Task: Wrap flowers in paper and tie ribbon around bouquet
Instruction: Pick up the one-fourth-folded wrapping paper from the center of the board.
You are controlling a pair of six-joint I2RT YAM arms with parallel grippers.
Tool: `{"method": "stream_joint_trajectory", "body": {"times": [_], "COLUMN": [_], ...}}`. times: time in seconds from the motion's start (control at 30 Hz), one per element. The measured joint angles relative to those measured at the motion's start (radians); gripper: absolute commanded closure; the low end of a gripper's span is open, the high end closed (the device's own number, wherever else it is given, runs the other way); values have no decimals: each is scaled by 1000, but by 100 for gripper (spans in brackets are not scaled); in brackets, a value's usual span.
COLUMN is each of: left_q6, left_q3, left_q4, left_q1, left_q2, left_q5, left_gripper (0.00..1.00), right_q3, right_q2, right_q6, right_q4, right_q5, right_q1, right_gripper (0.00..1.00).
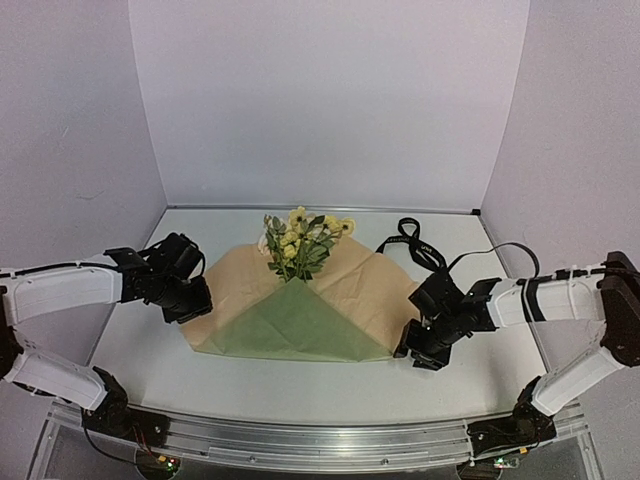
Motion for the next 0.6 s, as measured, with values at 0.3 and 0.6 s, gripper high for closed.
{"method": "stream_joint_trajectory", "body": {"times": [0.3, 0.6], "left_q6": [175, 221], "left_q3": [83, 83], "left_q4": [117, 180], "left_q1": [-45, -58], "left_q2": [178, 237], "left_q5": [132, 215], "left_gripper": [74, 75], "right_q3": [-40, -104], "right_q2": [26, 38], "right_q6": [70, 143], "right_q4": [109, 306], "right_q5": [71, 139], "right_q1": [76, 80], "right_gripper": [54, 68]}}
